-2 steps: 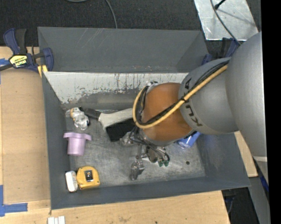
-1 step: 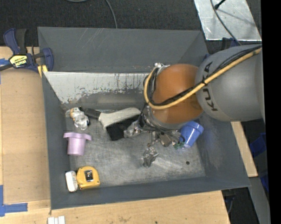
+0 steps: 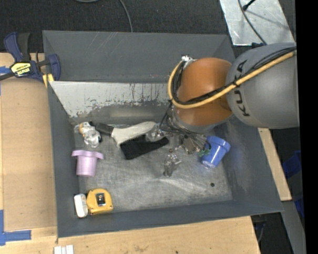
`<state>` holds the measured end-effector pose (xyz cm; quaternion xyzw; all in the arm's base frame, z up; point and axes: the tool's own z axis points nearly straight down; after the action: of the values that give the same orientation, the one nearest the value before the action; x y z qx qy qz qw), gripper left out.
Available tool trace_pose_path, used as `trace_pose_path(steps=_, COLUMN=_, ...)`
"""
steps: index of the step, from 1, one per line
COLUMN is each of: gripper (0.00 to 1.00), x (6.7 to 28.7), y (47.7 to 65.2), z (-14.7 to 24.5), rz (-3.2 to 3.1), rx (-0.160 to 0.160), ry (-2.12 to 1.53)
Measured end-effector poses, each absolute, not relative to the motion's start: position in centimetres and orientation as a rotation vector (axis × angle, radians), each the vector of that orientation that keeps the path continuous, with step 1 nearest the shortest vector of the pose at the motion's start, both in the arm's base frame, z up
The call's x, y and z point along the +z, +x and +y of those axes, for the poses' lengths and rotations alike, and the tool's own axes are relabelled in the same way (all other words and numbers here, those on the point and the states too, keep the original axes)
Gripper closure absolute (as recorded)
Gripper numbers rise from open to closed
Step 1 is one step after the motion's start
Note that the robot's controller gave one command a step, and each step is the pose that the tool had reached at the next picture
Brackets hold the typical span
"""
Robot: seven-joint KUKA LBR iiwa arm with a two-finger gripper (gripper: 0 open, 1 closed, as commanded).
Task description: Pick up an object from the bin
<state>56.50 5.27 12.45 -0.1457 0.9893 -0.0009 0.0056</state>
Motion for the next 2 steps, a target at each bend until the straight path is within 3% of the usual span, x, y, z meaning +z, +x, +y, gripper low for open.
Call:
trace_pose_path(steps=1, gripper=0.0, x=12.9, y=59.0, z=7.3, rz=3.102, rx=-0.002, ry=-0.517)
trace_pose_path(steps=2, gripper=0.0, x=10.8, y=60.0, z=8.1, rz=3.071, rx=0.0, ry=-0.595)
